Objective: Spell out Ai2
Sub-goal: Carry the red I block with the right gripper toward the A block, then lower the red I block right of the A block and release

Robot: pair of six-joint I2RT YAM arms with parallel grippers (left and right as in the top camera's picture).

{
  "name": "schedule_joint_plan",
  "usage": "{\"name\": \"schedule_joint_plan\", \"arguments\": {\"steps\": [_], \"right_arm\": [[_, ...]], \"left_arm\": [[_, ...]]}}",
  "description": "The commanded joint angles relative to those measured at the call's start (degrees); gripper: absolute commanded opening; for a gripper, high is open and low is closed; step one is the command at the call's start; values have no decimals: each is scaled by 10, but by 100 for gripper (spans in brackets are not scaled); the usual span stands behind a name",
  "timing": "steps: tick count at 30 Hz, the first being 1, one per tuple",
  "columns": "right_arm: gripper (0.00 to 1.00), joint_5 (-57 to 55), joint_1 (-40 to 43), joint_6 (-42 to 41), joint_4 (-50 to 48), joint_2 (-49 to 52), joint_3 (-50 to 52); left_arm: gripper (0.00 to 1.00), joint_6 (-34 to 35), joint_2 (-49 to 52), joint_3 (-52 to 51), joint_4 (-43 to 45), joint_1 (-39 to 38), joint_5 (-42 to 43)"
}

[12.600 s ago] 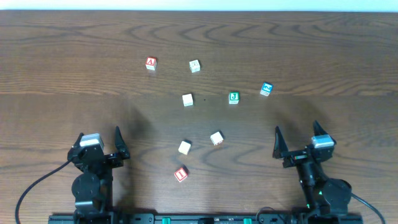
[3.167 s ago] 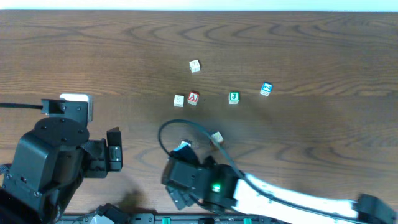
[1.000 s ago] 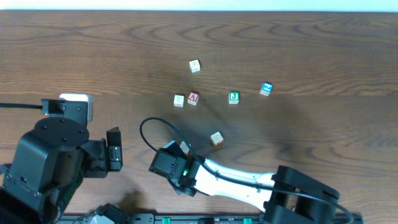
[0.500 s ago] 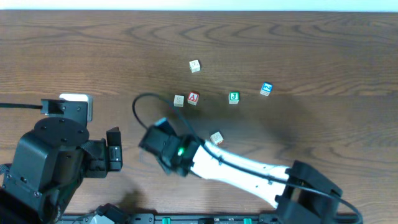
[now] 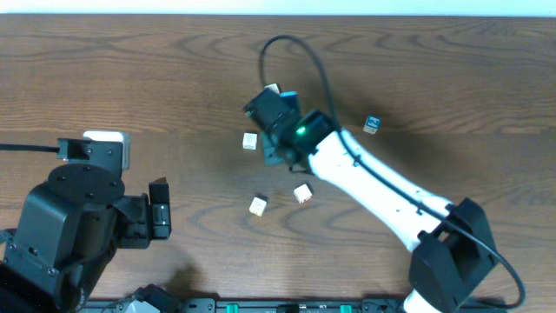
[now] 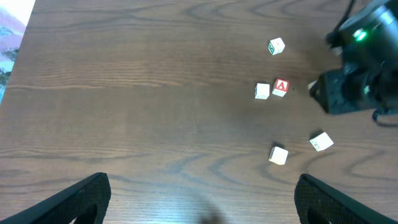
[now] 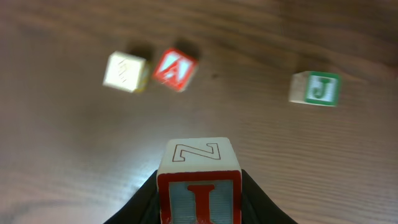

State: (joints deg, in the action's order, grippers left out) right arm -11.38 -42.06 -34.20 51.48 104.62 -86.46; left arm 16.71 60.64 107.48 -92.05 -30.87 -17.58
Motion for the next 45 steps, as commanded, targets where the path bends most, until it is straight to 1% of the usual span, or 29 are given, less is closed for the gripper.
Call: {"name": "schedule_joint_plan", "arguments": {"steps": [1, 4, 5, 16, 26, 29, 38, 45], "right_arm": [[29, 18, 21, -57, 0, -1, -10], [31, 15, 28, -46, -21, 2, -9], [33, 10, 28, -38, -31, 5, -9], [31, 14, 47, -67, -53, 70, -9], [28, 31, 75, -74, -98, 134, -10], [29, 38, 78, -76, -112, 141, -10], [28, 44, 80, -87, -146, 171, -10], [28, 45, 80, -86, -146, 174, -10]], "left_arm": [[95, 2, 0, 3, -11, 0, -8], [95, 12, 0, 3, -11, 0, -9], [95, 19, 0, 3, -11, 0, -9], [96, 33, 0, 3, -7, 0, -9], [95, 32, 2, 3, -4, 0, -11], [95, 32, 4, 3, -4, 0, -11], [95, 32, 21, 3, -4, 0, -25], [95, 32, 26, 3, -5, 0, -25]]}}
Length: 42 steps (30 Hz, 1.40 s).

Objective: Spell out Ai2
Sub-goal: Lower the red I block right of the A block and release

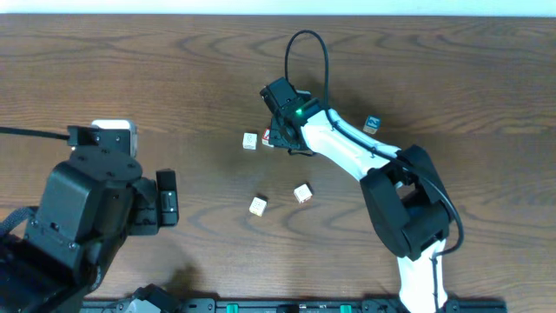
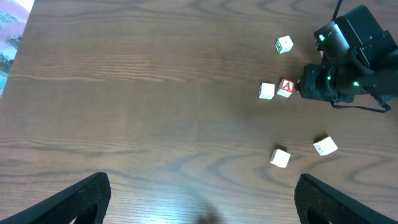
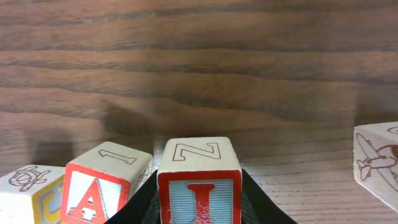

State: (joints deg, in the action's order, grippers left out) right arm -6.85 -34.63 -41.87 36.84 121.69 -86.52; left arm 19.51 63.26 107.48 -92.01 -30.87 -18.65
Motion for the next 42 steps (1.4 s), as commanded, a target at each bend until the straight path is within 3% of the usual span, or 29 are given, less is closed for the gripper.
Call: {"name": "schedule_joint_plan", "arguments": {"steps": [1, 27, 33, 42], "right_arm": [[28, 0, 6, -10, 2, 3, -9], [29, -2, 6, -9, -12, 4, -9], [39, -2, 5, -9, -11, 10, -9], [43, -2, 6, -7, -22, 9, -13]], "left_arm": [[95, 4, 0, 3, -5, 0, -14], [95, 4, 0, 3, -7, 0, -14], [95, 4, 0, 3, -7, 0, -14], [95, 4, 0, 3, -8, 0, -15]]}}
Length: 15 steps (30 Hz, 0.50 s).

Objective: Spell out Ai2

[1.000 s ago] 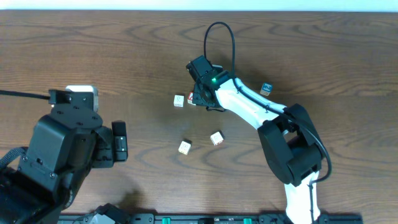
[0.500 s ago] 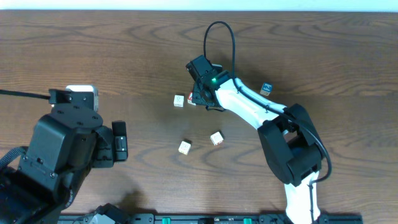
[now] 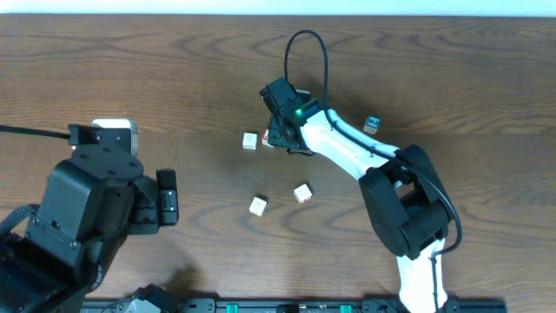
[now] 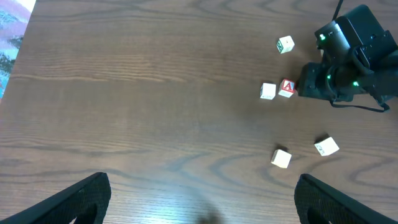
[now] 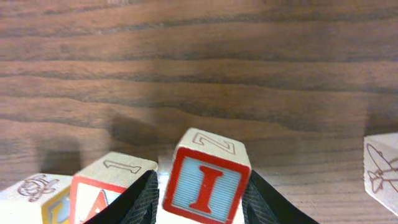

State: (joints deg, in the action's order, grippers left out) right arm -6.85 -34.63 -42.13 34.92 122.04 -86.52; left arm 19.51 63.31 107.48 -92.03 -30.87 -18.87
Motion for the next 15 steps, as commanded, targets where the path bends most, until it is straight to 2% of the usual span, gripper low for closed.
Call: {"name": "schedule_joint_plan", "arguments": {"steps": [1, 7, 15], "right_arm": [[44, -2, 7, 0, -2, 5, -18], [43, -7, 16, 15, 34, 5, -74], [43, -71, 21, 27, 161, 5, -189]], "left_arm": [[95, 4, 0, 3, -7, 0, -13], [95, 4, 0, 3, -7, 0, -13], [95, 4, 0, 3, -7, 0, -13]]}}
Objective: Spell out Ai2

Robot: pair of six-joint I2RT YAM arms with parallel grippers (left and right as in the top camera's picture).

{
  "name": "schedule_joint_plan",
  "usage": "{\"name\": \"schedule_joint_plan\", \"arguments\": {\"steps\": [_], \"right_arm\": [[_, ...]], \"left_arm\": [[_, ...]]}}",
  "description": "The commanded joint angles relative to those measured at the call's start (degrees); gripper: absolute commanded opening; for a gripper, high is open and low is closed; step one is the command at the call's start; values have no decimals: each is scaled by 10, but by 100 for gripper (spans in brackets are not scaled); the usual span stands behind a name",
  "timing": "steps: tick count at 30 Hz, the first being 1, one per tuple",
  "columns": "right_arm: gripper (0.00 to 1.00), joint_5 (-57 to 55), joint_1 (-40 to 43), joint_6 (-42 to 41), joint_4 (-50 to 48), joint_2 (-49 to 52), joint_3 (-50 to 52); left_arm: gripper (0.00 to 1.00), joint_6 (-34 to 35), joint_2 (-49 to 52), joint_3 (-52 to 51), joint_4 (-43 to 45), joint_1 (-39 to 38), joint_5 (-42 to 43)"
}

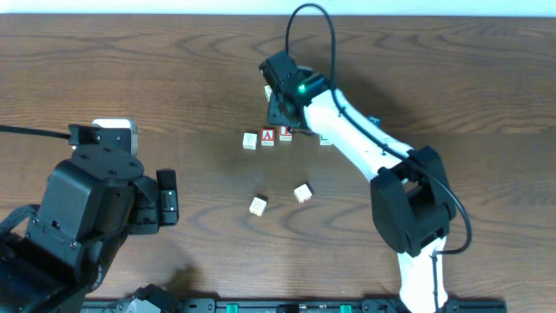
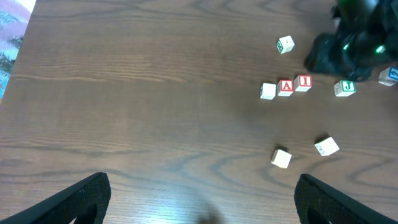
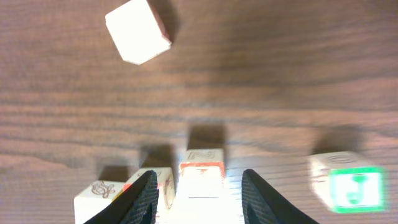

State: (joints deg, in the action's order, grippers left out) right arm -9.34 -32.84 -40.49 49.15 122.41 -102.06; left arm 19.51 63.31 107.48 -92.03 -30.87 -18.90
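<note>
The red "I" block [image 1: 285,132] stands on the wood table right of the red "A" block [image 1: 268,136], their sides close together; both also show in the left wrist view, the "A" block [image 2: 285,86] and the "I" block [image 2: 303,82]. My right gripper [image 3: 200,208] hangs open above the "I" block [image 3: 201,177], its fingers either side and clear of it. A green "J" block [image 3: 351,186] lies to the right. My left gripper [image 2: 202,208] is open and empty, far left of the blocks. No block with a "2" shows.
A plain block [image 1: 249,140] touches the "A" on its left. Loose blocks lie at the back [image 1: 269,89], near the front [image 1: 258,205] and beside it [image 1: 302,192]. A blue block [image 2: 392,74] sits far right. A white object [image 1: 109,132] lies by the left arm.
My right gripper has risen and drawn back from the table. The "I" block, tilted between the open fingers before, now stands flat beside the "A". The "J" block has come into view.
My right gripper first held the "I" block in the air near the "A". Then it was low on the table with the block beside the "A". Then its fingers were open around the tilted block. Now it is lifted off, the block left in place.
</note>
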Motion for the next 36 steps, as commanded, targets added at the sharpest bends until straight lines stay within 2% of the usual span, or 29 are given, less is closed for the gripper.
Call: {"name": "schedule_joint_plan", "arguments": {"steps": [1, 6, 8, 10, 13, 15, 17, 24, 29, 36], "right_arm": [[43, -51, 3, 17, 30, 1, -44], [38, -73, 4, 26, 99, -2, -102], [42, -76, 10, 26, 140, -11, -133], [53, -76, 18, 27, 169, -32, -151], [83, -76, 34, 33, 195, -83, -155], [93, -76, 48, 33, 216, -117, -155], [99, -76, 64, 33, 244, -150, -155], [99, -85, 128, 33, 351, -252, -155], [99, -84, 182, 33, 403, -315, -155], [99, -85, 210, 46, 463, -374, -155]], "left_arm": [[95, 4, 0, 3, -7, 0, -12], [95, 4, 0, -10, 10, 0, -12], [96, 2, 0, -47, 42, 0, -14], [96, 2, 0, -94, 78, 0, -22], [95, 2, 8, -177, 151, 0, -17], [95, 2, 18, -213, 192, 1, 9], [95, 2, 36, -238, 228, 1, 36], [96, 5, 146, -252, 309, 1, 97], [95, 43, 238, -252, 389, 1, 162], [95, 54, 330, -251, 445, 1, 207]]}}
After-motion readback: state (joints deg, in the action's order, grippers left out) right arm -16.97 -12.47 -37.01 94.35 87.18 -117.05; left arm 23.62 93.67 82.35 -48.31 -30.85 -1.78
